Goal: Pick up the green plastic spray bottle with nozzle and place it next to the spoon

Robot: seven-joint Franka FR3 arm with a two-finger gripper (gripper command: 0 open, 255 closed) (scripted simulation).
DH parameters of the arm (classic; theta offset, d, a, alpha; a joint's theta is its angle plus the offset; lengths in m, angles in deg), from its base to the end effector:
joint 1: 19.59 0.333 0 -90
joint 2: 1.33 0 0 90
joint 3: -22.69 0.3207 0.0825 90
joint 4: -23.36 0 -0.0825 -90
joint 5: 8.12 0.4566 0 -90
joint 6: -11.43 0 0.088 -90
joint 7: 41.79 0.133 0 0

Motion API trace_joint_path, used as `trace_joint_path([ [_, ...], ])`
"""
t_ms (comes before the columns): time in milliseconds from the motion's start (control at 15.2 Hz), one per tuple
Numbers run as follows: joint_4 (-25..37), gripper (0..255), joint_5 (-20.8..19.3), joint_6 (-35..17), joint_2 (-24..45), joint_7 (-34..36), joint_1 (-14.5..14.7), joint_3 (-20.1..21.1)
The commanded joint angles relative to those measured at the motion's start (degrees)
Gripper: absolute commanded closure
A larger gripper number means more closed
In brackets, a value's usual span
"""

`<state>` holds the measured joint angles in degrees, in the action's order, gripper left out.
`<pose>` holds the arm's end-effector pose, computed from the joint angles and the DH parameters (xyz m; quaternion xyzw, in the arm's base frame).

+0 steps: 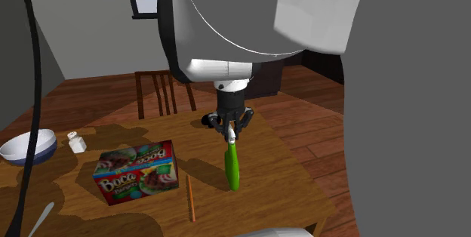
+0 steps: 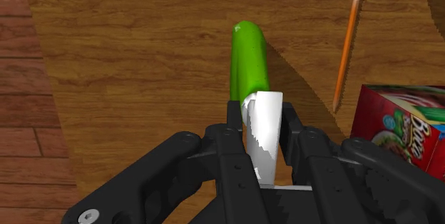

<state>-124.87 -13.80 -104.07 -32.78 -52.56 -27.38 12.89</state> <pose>0.4128 -0.1325 0.3792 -0.9996 0.0245 0.0130 0.0032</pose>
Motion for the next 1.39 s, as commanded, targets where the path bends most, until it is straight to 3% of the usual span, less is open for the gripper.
trace_joint_path([
  [0,1.18,255,0.08,1.62,-0.43,-0.01,0.03,0.13],
  [1320,15.25,255,0.92,17.62,-2.37,-0.14,0.39,1.28],
])
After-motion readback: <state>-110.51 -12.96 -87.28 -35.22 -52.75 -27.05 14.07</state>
